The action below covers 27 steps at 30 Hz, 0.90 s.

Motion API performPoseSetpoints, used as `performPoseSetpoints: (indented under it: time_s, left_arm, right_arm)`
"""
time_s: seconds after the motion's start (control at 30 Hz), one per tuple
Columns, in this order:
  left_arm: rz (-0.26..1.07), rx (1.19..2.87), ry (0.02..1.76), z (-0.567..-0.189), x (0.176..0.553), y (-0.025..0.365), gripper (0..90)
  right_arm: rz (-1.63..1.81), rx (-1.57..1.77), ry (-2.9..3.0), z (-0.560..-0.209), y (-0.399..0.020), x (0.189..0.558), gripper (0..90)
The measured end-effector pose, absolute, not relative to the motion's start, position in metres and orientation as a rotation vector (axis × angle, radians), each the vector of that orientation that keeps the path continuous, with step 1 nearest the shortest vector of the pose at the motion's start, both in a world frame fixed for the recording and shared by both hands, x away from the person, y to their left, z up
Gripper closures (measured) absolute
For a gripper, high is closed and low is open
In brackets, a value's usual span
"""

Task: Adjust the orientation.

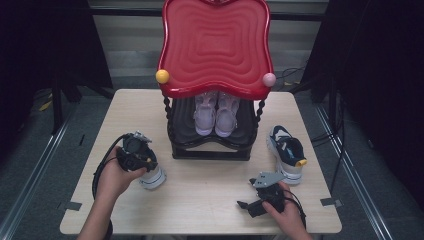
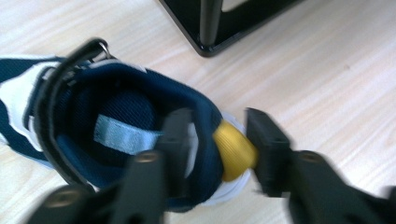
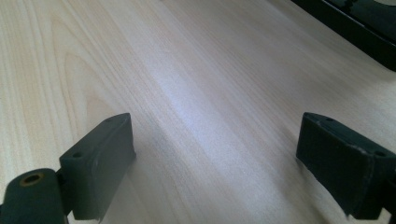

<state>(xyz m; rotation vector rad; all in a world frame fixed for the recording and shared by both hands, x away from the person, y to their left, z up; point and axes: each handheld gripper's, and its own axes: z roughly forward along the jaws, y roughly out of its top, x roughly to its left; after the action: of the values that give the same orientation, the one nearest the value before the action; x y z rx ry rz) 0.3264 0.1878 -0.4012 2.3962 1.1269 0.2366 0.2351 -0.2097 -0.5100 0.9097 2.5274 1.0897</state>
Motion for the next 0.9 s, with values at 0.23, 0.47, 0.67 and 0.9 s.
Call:
performPoseSetpoints:
  time_s: [0.23,0.47,0.67,0.9]
  left_arm:
    - [0.231,2.477,1.104,-0.406,0.332,0.175,47.8]
    - [0.235,2.505,1.095,-0.406,0.332,0.178,67.7]
    - [0.154,2.533,1.042,-0.404,0.323,0.174,69.8]
    - [0.132,2.639,0.960,-0.400,0.324,0.171,50.6]
  right_arm:
    - [1.090,0.909,2.527,-0.510,-0.210,0.235,10.7]
    - [1.090,0.910,2.527,-0.510,-0.210,0.235,10.7]
    - [1.090,0.909,2.528,-0.510,-0.210,0.235,10.7]
    - [1.093,0.906,2.529,-0.510,-0.210,0.235,10.7]
